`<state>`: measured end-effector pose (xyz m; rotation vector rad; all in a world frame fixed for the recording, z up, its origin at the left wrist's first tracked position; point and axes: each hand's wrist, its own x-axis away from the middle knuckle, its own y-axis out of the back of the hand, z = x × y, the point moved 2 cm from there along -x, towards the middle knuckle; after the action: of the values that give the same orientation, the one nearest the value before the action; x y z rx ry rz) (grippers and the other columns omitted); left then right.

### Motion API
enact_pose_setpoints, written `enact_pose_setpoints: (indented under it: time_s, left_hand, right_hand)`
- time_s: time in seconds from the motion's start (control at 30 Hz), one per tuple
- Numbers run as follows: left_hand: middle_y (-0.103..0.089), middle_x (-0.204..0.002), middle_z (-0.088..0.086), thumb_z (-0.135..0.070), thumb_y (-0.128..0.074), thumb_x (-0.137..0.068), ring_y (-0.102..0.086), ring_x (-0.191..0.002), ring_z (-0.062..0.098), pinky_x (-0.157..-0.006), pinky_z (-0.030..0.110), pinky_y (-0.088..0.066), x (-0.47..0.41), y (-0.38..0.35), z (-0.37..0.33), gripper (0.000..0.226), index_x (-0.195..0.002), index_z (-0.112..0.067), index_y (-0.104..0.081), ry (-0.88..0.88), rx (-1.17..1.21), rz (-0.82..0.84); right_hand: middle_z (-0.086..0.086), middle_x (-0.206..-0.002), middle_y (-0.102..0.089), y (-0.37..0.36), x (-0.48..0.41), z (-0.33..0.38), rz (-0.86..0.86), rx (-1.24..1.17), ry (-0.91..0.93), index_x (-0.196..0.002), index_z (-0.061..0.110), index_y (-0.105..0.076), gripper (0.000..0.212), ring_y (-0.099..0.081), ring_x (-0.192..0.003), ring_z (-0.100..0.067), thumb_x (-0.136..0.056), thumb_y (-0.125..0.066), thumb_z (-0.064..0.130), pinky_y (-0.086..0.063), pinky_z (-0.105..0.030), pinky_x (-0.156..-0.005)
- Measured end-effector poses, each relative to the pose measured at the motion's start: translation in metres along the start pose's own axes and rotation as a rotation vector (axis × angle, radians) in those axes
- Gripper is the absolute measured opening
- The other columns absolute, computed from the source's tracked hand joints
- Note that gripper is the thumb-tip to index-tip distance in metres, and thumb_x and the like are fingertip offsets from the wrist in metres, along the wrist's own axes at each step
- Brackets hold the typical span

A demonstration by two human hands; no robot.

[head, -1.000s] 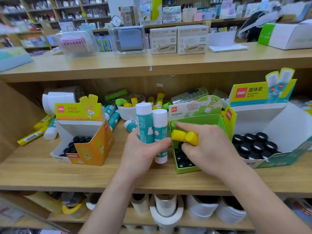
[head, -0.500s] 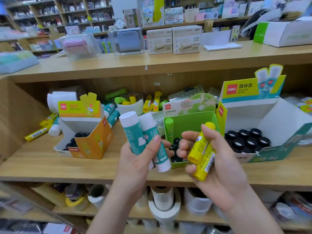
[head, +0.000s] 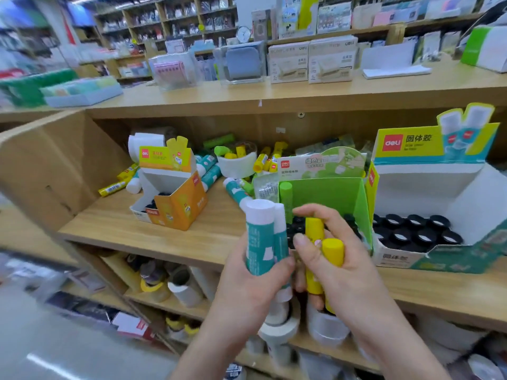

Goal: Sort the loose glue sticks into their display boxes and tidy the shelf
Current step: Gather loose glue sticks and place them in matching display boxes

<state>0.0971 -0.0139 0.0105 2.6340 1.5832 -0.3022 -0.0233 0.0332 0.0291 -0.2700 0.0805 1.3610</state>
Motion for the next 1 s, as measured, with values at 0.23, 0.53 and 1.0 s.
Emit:
enact_pose_setpoints:
  time_s: [0.23, 0.53, 1.0]
  left_hand:
    - [-0.067, -0.078, -0.005, -0.035, -0.068, -0.073, -0.062, -0.074, 0.004, -0.065, 0.021, -0.051, 0.022, 0.023, -0.006, 0.036, -0.104, -0.017, -0.060, 0.083, -0.094, -0.178]
    - [-0.062, -0.068, 0.018, -0.022, -0.060, -0.084, -0.060, -0.065, 0.032, -0.064, 0.044, -0.050, 0.009, 0.135, -0.022, 0.018, -0.081, -0.004, -0.062, -0.014, -0.098, -0.101]
    - [-0.071, -0.082, 0.002, -0.039, -0.076, -0.075, -0.067, -0.075, 0.016, -0.066, 0.030, -0.055, -0.047, 0.126, -0.036, 0.032, -0.093, -0.013, -0.068, -0.094, 0.135, 0.137]
  right_hand:
    - [0.009, -0.058, -0.052, -0.043, -0.004, -0.015, 0.124, -0.054, -0.083, -0.095, 0.029, -0.062, 0.019, -0.042, -0.044, -0.006, -0.081, -0.060, 0.041, -0.030, -0.016, -0.037]
    - [-0.009, -0.059, -0.053, -0.123, -0.037, -0.033, 0.178, -0.163, -0.179, -0.096, 0.032, -0.058, 0.021, -0.051, -0.048, -0.022, -0.093, -0.054, 0.012, -0.041, -0.028, -0.040]
    - [-0.001, -0.060, -0.058, -0.118, -0.039, -0.015, -0.094, -0.005, -0.038, -0.103, 0.031, -0.069, 0.031, -0.049, -0.047, -0.019, -0.075, -0.078, 0.020, -0.045, -0.026, -0.041]
